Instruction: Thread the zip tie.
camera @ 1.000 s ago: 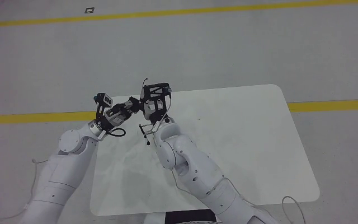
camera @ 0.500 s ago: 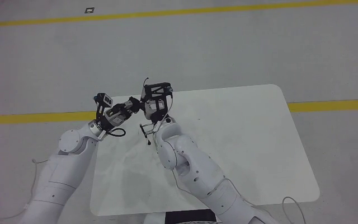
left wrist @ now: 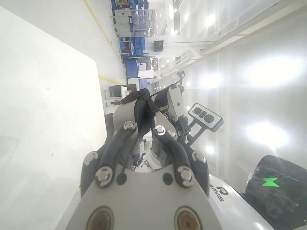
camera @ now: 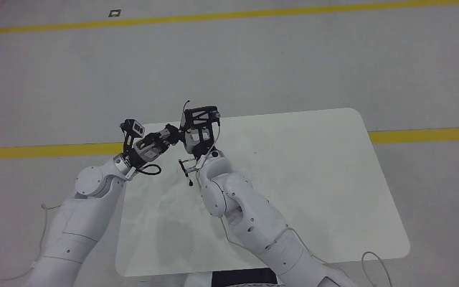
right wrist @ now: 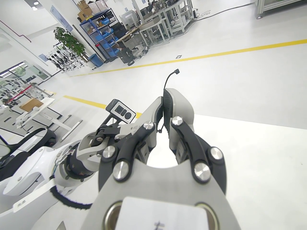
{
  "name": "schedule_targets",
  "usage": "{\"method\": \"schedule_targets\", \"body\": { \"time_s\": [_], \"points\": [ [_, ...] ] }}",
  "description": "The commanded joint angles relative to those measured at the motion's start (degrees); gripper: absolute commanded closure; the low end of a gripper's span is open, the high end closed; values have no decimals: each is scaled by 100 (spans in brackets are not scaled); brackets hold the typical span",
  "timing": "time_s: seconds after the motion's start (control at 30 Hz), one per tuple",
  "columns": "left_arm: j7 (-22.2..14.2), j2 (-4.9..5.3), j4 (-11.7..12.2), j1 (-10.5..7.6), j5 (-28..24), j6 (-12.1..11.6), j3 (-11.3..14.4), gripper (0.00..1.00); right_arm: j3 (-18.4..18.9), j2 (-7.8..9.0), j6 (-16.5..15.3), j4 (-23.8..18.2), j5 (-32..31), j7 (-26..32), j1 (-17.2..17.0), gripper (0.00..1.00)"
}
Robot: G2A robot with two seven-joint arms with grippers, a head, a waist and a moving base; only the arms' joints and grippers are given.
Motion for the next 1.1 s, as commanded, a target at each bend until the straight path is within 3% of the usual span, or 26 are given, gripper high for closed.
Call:
{"method": "schedule_targets", "body": {
  "time_s": [0.0, 1.07],
  "points": [
    [0, 0, 0, 0, 0, 0, 0, 100, 3, 4, -4, -18, 4, -7, -7, 100],
    [0, 0, 0, 0, 0, 0, 0, 100, -158, 16, -8, 24, 266, 5, -4, 100]
  ]
}}
